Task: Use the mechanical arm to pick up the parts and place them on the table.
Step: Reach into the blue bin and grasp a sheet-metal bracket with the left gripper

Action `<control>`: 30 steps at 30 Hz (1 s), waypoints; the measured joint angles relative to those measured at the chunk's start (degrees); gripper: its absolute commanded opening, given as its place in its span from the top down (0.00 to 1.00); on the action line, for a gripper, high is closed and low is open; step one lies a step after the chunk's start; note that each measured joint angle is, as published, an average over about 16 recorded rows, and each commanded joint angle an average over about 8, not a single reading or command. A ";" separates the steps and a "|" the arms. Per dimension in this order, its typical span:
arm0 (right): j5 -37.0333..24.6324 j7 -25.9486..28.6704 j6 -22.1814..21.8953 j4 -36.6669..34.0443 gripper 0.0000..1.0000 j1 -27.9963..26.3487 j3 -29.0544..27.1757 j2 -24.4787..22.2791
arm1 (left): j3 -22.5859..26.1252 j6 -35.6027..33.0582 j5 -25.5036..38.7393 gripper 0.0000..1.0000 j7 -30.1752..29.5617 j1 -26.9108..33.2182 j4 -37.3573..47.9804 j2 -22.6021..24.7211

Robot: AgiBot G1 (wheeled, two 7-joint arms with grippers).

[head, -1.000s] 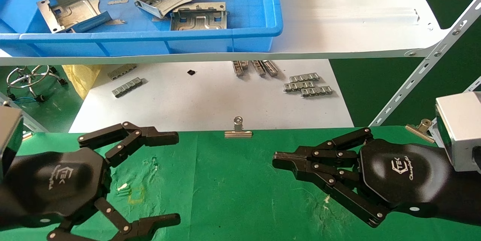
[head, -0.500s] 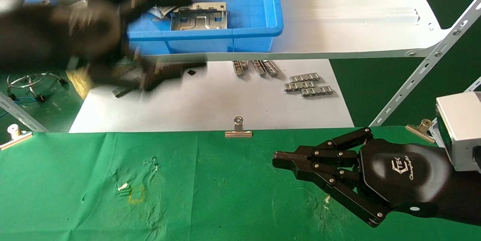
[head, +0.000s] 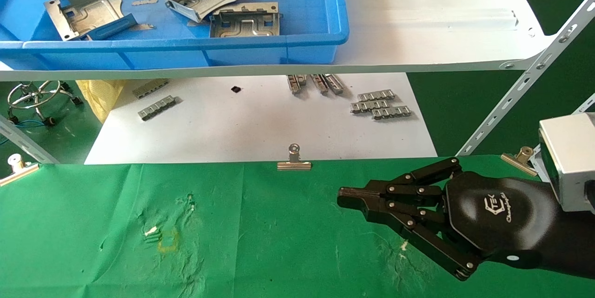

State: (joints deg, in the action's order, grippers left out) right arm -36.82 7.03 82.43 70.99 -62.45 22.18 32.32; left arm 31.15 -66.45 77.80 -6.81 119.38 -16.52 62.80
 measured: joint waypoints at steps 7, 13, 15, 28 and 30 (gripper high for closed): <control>0.00 0.00 0.00 0.00 0.00 0.00 0.00 0.00 | 1.79 2.86 3.12 0.17 -0.22 3.09 8.93 2.30; 0.00 0.00 0.00 0.00 0.00 0.00 0.00 0.00 | 2.32 3.52 3.95 0.91 -0.67 3.65 13.09 2.82; 0.00 0.00 0.00 0.00 0.00 0.00 0.00 0.00 | 2.39 3.57 4.06 1.00 -0.82 3.65 13.97 2.89; 0.00 0.00 0.00 0.00 0.00 0.00 0.00 0.00 | 2.84 5.21 4.69 1.00 -1.42 3.76 16.35 2.85; 0.00 0.00 0.00 0.00 0.00 0.00 0.00 0.00 | 2.92 5.86 4.82 1.00 -1.48 3.72 16.51 2.84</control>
State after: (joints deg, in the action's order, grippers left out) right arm -36.81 7.03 82.43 70.99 -62.45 22.18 32.32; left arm 34.07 -60.59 82.62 -8.29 123.10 -0.01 65.65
